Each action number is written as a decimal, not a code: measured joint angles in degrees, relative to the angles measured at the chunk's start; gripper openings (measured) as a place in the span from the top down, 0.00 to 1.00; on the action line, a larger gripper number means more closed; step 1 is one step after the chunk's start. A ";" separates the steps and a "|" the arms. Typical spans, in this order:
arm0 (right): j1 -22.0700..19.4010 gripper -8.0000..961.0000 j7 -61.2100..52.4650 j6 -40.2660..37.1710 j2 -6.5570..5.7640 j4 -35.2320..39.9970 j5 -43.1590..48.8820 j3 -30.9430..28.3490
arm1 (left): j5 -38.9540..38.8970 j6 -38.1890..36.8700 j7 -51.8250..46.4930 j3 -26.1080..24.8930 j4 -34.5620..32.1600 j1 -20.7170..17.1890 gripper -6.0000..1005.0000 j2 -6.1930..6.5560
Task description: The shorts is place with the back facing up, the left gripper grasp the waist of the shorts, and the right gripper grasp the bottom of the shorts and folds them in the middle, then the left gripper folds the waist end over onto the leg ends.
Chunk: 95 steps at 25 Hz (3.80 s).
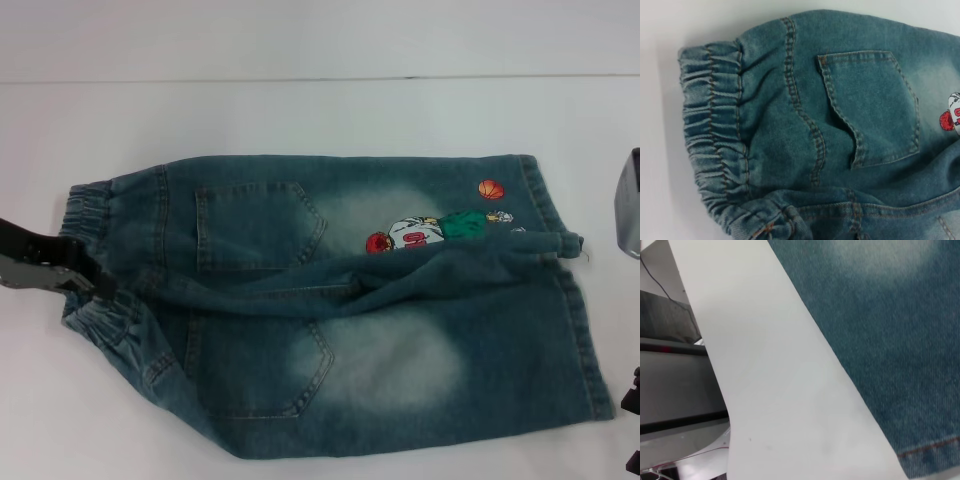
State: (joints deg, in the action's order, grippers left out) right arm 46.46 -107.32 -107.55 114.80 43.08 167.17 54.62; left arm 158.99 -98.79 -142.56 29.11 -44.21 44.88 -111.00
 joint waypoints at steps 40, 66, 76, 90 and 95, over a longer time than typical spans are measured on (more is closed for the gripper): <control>2.55 0.03 -0.67 2.34 1.11 0.07 -0.54 0.24 | -0.25 -0.53 0.57 -0.20 0.19 -1.31 0.94 -0.28; 2.67 0.38 0.38 2.49 2.44 -0.30 -0.10 1.01 | -0.45 -0.44 0.88 -0.28 0.45 -1.47 0.94 -0.26; 2.67 0.76 0.07 2.72 2.44 -0.27 -0.09 1.55 | -0.45 -0.24 0.88 -0.28 0.44 -1.21 0.94 -0.18; 1.34 0.98 3.57 3.64 0.80 -0.92 -2.09 -5.23 | -4.38 -0.52 0.49 -1.98 0.56 -2.12 0.94 1.01; -0.78 0.98 6.54 3.94 -1.61 -1.34 -5.45 -15.01 | -4.80 -0.15 0.75 -5.45 0.62 -2.79 0.94 1.66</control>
State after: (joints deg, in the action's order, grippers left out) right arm 45.68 -100.77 -103.61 113.19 41.74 161.72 39.61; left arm 154.19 -98.94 -141.81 23.66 -43.60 42.09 -109.34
